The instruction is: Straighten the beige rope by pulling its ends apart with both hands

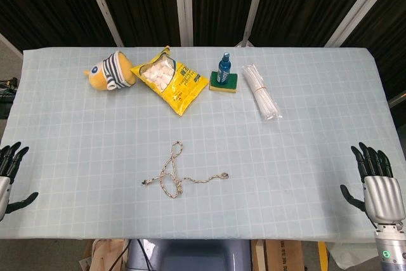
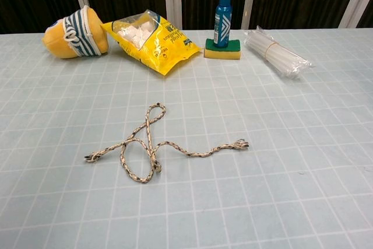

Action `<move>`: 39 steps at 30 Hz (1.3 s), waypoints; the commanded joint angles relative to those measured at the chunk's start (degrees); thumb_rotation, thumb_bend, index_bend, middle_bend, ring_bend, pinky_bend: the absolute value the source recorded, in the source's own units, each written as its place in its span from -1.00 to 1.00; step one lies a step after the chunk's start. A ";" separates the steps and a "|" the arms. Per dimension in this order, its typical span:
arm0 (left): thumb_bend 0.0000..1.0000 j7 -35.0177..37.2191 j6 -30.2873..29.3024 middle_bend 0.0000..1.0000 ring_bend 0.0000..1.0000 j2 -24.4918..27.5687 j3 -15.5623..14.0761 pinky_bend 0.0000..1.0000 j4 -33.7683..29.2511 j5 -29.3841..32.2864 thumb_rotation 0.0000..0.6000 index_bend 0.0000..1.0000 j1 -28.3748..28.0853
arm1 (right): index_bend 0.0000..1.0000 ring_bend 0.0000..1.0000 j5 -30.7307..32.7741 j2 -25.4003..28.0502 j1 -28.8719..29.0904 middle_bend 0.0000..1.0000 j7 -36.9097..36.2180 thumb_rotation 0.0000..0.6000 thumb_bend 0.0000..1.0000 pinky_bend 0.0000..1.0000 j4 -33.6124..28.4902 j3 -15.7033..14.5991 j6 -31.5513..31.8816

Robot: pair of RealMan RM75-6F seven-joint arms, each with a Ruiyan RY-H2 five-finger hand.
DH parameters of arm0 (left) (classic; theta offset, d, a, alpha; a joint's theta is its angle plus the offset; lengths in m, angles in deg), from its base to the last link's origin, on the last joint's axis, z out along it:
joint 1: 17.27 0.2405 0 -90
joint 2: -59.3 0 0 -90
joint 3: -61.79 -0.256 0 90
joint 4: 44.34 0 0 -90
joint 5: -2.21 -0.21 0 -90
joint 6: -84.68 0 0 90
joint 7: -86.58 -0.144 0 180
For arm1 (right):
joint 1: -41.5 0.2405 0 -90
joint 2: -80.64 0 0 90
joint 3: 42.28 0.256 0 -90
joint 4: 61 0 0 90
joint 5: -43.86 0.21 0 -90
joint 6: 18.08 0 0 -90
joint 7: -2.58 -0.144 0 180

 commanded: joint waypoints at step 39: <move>-0.96 0.20 0.31 -1.00 -1.00 -0.25 0.28 -1.00 -0.07 0.41 1.00 -0.97 -0.18 | -0.21 -1.00 0.33 -8.96 15.07 -0.78 0.54 1.00 -0.38 -1.00 -10.76 1.67 -19.70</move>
